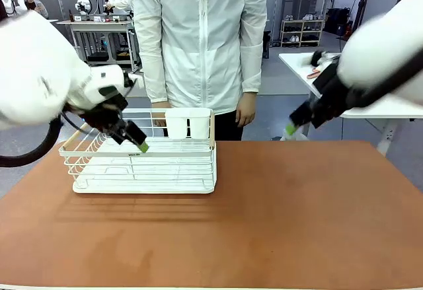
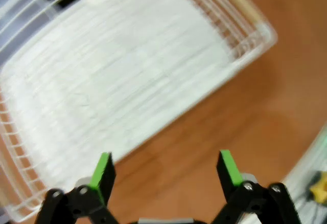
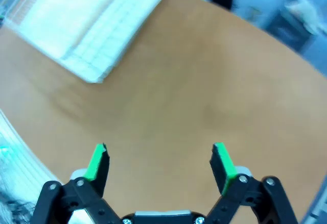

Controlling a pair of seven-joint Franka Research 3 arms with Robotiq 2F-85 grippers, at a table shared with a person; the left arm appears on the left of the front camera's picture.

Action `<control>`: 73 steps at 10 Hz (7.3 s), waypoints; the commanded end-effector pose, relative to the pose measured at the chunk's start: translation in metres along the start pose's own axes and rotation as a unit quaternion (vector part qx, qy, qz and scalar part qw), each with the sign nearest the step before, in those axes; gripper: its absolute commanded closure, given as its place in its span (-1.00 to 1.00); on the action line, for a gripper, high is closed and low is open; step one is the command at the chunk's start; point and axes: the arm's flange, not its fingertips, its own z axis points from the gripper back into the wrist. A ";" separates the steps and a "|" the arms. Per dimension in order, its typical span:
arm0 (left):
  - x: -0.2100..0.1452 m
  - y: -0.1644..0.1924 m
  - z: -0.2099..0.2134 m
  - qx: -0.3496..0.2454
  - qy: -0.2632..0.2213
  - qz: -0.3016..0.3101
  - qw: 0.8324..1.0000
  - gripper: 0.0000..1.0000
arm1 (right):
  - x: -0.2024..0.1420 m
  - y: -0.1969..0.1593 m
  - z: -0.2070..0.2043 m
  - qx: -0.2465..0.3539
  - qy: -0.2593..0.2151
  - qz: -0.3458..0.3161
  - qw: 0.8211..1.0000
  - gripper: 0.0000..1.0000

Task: Clean the table.
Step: Pick up the Lint Roller when the human hands it over.

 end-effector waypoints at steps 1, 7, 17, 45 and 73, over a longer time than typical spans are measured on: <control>-0.005 0.064 0.065 -0.181 -0.032 0.095 0.978 -1.00 | 0.005 -0.066 0.044 0.109 0.022 -0.078 0.991 -1.00; -0.135 0.216 0.223 -0.216 -0.179 0.351 0.893 -1.00 | -0.110 -0.246 0.122 0.323 -0.050 -0.316 0.891 -1.00; -0.216 0.250 0.258 -0.170 -0.220 0.429 0.859 -1.00 | -0.173 -0.283 0.128 0.316 -0.079 -0.379 0.866 -1.00; -0.216 0.250 0.258 -0.170 -0.220 0.429 0.859 -1.00 | -0.173 -0.283 0.128 0.316 -0.079 -0.379 0.866 -1.00; -0.216 0.250 0.258 -0.170 -0.220 0.429 0.859 -1.00 | -0.173 -0.283 0.128 0.316 -0.079 -0.379 0.866 -1.00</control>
